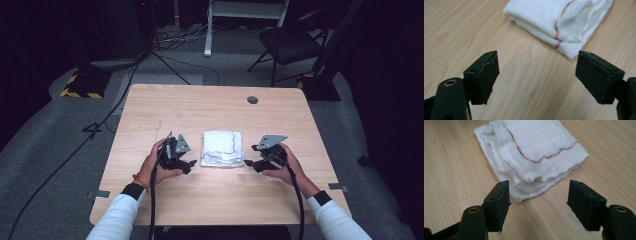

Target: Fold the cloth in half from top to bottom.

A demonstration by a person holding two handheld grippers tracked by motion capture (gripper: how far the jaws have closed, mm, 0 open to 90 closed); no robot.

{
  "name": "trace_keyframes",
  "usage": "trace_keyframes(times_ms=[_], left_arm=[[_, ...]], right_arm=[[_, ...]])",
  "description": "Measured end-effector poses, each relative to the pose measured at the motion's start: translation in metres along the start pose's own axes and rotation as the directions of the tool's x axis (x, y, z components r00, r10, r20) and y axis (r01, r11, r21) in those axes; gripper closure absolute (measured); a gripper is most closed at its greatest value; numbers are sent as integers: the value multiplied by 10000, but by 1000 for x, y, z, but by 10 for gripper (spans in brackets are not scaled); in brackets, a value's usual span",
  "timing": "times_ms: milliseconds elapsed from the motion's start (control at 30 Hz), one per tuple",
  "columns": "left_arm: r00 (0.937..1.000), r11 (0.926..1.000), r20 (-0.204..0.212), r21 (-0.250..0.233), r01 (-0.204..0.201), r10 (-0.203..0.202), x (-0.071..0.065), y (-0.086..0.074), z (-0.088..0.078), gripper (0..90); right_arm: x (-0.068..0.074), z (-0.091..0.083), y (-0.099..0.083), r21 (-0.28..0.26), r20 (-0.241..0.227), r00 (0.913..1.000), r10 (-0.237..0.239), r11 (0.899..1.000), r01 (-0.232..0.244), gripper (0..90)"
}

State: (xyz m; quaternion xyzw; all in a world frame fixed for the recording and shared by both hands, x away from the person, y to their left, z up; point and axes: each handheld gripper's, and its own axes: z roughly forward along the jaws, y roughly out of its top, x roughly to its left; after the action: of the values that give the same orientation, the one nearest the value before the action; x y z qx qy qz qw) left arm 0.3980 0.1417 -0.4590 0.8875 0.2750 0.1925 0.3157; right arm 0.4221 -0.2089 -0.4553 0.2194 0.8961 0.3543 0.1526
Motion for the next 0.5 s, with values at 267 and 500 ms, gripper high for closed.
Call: trace_keyframes(times_ms=[267,500], left_arm=[[9999,9997,-95,243,-35,37,-2,-20,-21,193],[9991,9986,-408,526,-82,104,-6,-42,-35,199]], right_arm=[[0,-20,-15,235,456,9988,-198,9995,188,336],[-3,-39,-37,436,831,9965,-101,9990,65,335]])
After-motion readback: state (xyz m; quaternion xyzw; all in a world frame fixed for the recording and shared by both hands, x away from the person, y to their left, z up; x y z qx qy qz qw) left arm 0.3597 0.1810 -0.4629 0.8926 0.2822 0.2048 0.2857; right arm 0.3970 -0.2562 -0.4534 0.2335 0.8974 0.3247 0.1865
